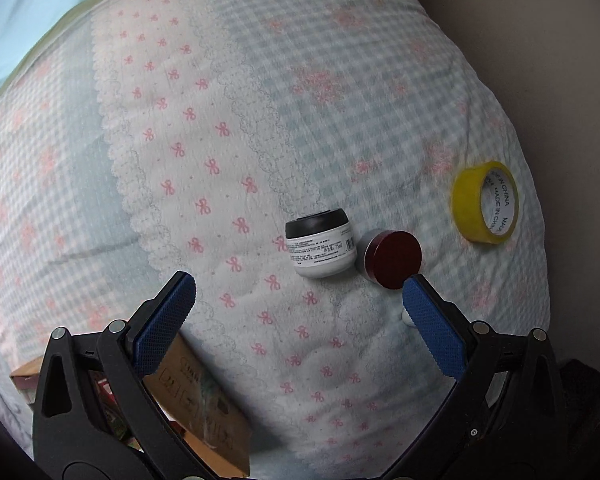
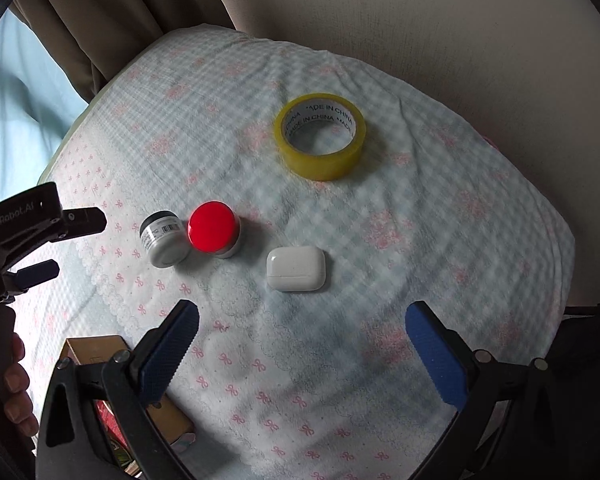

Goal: Organize rigid objects
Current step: 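Grasp the black-lidded jar with the left gripper while the right grasps the red-lidded jar, then grasp the white earbud case with the right gripper, then carry the jar and earbud case into the cardboard box and open both grippers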

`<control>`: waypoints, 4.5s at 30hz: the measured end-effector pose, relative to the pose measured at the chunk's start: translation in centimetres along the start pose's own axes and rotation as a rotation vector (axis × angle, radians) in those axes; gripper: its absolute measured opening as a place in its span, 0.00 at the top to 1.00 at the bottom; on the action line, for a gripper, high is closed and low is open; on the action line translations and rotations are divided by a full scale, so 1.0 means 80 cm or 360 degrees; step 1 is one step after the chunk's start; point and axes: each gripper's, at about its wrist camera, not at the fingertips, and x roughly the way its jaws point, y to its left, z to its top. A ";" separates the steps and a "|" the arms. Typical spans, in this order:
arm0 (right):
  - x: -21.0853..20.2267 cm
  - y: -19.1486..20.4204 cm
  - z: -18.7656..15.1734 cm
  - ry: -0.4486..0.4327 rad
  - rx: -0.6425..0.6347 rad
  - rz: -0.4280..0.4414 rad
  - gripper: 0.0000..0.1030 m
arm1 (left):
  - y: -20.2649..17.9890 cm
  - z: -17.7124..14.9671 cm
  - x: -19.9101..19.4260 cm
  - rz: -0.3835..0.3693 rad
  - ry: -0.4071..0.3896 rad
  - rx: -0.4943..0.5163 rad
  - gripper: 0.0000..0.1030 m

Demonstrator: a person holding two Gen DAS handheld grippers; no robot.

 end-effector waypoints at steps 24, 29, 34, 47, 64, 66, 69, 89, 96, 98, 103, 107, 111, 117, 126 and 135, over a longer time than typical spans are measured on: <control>0.155 0.025 0.005 0.0044 0.0042 -0.0189 0.17 | 0.001 0.018 0.141 -0.0035 0.0230 -0.0111 0.23; 0.170 0.024 0.000 0.0067 0.0025 -0.0202 0.20 | -0.005 0.015 0.140 -0.0044 0.0221 -0.0089 0.31; 0.175 0.022 0.003 0.0082 0.0036 -0.0229 0.35 | -0.016 0.021 0.139 -0.0059 0.0216 -0.0053 0.45; 0.167 0.031 0.021 0.0102 -0.0007 -0.0180 0.46 | -0.020 0.029 0.114 -0.0104 0.0151 -0.0030 0.46; -0.005 0.011 0.039 -0.0130 -0.0143 -0.0086 0.46 | -0.020 -0.026 -0.101 -0.0125 -0.0239 0.0062 0.46; -0.033 0.017 0.041 -0.0166 -0.0212 -0.0085 0.46 | -0.006 -0.042 -0.134 -0.0143 -0.0294 0.0034 0.46; -0.081 0.028 0.039 -0.0215 -0.0318 -0.0063 0.46 | 0.016 -0.071 -0.180 -0.0161 -0.0374 -0.0023 0.46; -0.253 0.237 -0.069 -0.0313 -0.0935 0.0367 0.46 | 0.283 -0.284 -0.304 -0.0062 -0.0571 -0.0473 0.46; -0.214 0.298 -0.132 -0.0204 -0.1056 0.0411 0.46 | 0.372 -0.322 -0.264 -0.0026 -0.0487 -0.0594 0.46; -0.197 0.310 -0.148 -0.0171 -0.1089 0.0413 0.46 | 0.392 -0.323 -0.242 -0.0028 -0.0446 -0.0621 0.46; -0.146 0.338 -0.197 -0.0073 -0.1211 0.0402 0.46 | 0.433 -0.326 -0.189 -0.0016 -0.0359 -0.0620 0.46; -0.101 0.353 -0.233 0.0003 -0.1314 0.0413 0.46 | 0.448 -0.312 -0.143 -0.0002 -0.0323 -0.0547 0.46; -0.054 0.370 -0.271 -0.0012 -0.1510 0.0446 0.46 | 0.456 -0.299 -0.096 0.0004 -0.0287 -0.0487 0.46; -0.004 0.375 -0.307 0.0007 -0.1670 0.0451 0.46 | 0.455 -0.299 -0.066 0.0024 -0.0264 -0.0426 0.46; 0.016 0.375 -0.312 0.0015 -0.1728 0.0475 0.46 | 0.439 -0.289 -0.060 0.0073 -0.0252 -0.0270 0.45; 0.014 0.370 -0.321 -0.0074 -0.1762 0.0494 0.00 | 0.427 -0.295 -0.094 0.0159 -0.0357 -0.0152 0.00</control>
